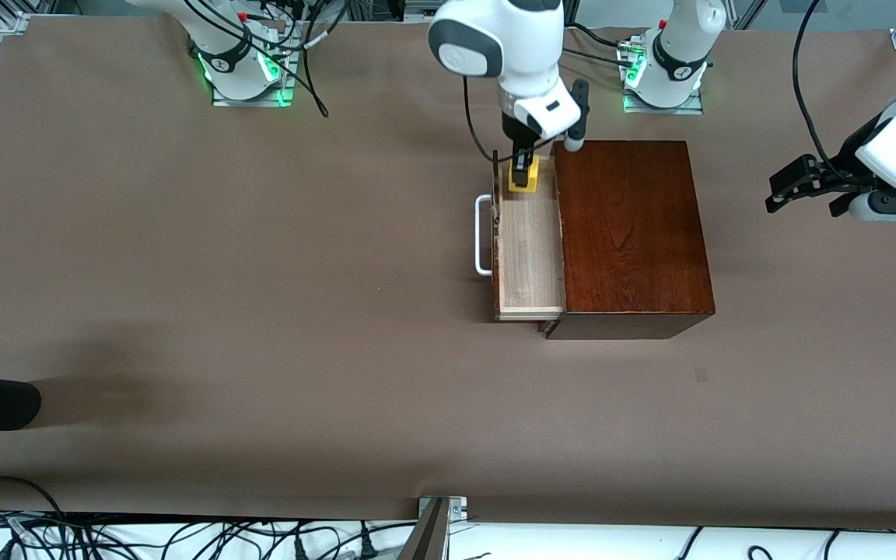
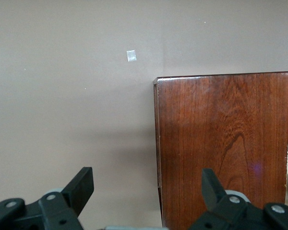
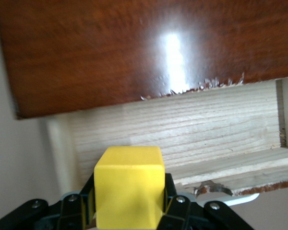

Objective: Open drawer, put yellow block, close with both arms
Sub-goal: 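Lower the cube into the drawer and open the right gripper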

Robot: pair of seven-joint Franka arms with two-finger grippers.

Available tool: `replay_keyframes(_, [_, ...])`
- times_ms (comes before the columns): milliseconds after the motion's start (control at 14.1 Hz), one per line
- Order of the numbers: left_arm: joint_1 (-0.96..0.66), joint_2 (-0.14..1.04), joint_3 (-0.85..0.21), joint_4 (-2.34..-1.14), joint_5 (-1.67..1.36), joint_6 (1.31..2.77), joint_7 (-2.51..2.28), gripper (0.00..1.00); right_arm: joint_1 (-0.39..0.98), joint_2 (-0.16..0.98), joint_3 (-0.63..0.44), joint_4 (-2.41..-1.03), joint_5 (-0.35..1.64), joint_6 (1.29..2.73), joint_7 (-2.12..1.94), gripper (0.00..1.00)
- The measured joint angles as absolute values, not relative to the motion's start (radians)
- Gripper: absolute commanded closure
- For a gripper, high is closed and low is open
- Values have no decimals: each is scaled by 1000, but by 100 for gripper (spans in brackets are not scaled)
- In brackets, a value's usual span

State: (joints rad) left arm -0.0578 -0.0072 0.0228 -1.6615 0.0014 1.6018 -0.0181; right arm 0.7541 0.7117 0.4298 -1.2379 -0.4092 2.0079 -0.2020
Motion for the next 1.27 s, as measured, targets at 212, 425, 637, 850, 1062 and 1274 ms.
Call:
replay_keyframes(212, [-58,-7,23,-1661,1,1599,-18,0,752,750,425,-1229,-440,2008,-215,100])
replay_keyframes(425, [-58,-7,23,-1661,1,1598,-18,0,755,771,426,-1215,-451,2018,-216,100])
replay_keyframes(637, [-58,-7,23,-1661,1,1598,-18,0,755,776,422,-1206,-452,2024,-216,100])
replay_keyframes(850, [-58,-7,16,-1661,1,1598,-18,0,755,779,421,-1200,-453,2032,-219,100])
replay_keyframes(1062, [-58,-7,13,-1661,1,1598,-18,0,759,808,421,-1199,-479,2052,-220,100])
replay_keyframes(1274, [-58,-7,12,-1661,1,1598,-18,0,763,833,421,-1196,-505,2070,-220,100])
